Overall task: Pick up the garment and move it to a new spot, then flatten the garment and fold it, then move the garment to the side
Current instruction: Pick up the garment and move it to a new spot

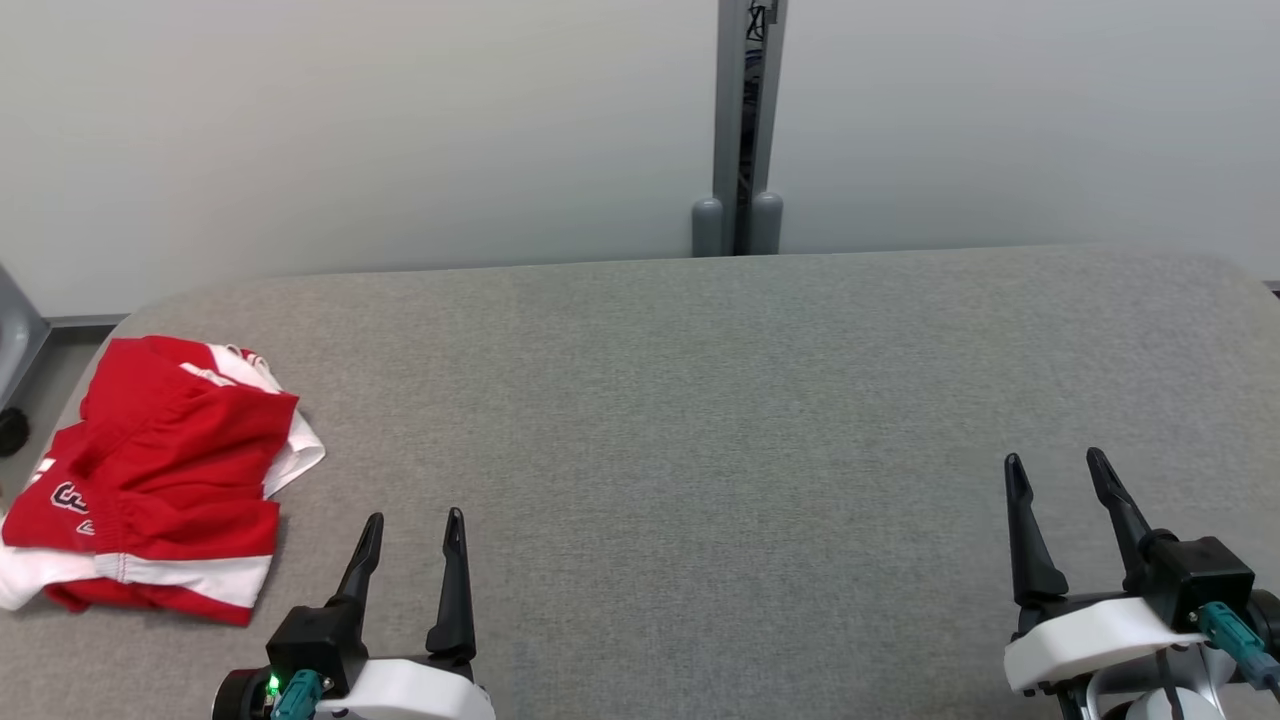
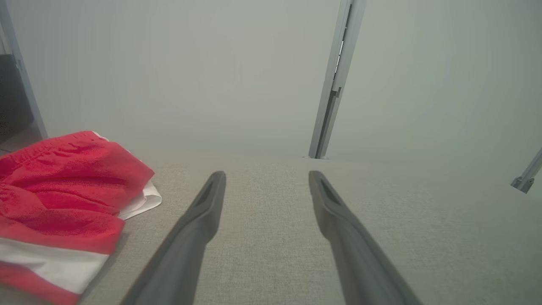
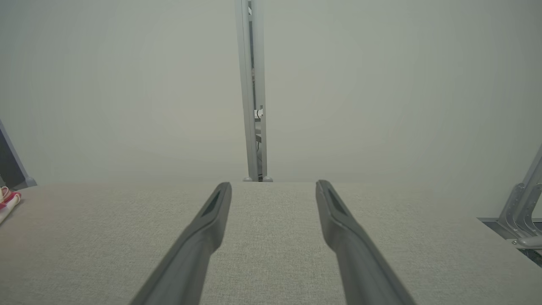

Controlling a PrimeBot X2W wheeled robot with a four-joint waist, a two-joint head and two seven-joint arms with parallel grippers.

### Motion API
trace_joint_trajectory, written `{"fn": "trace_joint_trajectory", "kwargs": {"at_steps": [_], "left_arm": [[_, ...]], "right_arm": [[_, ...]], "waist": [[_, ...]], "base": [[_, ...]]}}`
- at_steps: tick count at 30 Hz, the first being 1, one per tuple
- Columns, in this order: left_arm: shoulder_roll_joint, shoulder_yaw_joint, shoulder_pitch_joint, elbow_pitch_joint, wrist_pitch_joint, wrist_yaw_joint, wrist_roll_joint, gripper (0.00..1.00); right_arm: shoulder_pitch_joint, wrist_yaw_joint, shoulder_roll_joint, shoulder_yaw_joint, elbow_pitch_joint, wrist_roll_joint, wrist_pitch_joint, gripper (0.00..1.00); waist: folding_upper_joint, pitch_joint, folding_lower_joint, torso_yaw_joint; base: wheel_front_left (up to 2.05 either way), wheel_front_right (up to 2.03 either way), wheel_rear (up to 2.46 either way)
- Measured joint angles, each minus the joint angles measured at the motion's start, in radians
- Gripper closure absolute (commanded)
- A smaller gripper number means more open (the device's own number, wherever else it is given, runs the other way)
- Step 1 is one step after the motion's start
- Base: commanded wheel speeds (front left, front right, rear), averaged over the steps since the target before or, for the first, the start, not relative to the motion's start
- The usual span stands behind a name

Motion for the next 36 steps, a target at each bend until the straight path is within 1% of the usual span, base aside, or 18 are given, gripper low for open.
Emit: {"fn": "trace_joint_trajectory", "kwargs": {"at_steps": [5,11,18,29,33,36], "left_arm": [[0.0,0.003,0.001,0.001,0.0,0.001,0.006,0.0],[0.0,0.008,0.003,0.003,0.0,0.001,0.017,0.0],[0.0,0.019,0.018,0.003,0.0,0.0,0.036,0.0],[0.001,0.064,0.042,-0.01,0.0,0.003,0.079,0.0],[0.001,0.076,0.046,-0.017,0.0,0.001,0.086,0.0],[0.001,0.081,0.057,-0.02,0.0,0.001,0.091,0.0]], "right_arm": [[0.005,0.0,0.0,0.009,-0.003,0.003,0.0,0.0],[0.015,0.0,0.0,0.021,-0.006,0.015,0.0,0.0],[0.03,0.0,0.0,0.041,-0.011,0.038,-0.001,0.0],[0.04,0.0,0.0,0.079,-0.01,0.074,-0.001,0.0],[0.041,0.0,0.0,0.091,-0.006,0.081,-0.001,0.0],[0.041,0.0,0.0,0.093,-0.004,0.083,-0.001,0.0]], "waist": [[0.0,0.004,0.0,0.039],[0.0,0.008,0.0,0.104],[0.0,0.006,0.0,0.207],[0.0,-0.018,0.0,0.385],[0.0,-0.029,0.0,0.435],[0.0,-0.037,0.0,0.46]], "base": [[0.0,0.0,0.0],[0.0,0.0,0.0],[0.0,0.0,0.0],[0.0,0.0,0.0],[0.0,0.0,0.0],[0.0,0.0,0.0]]}}
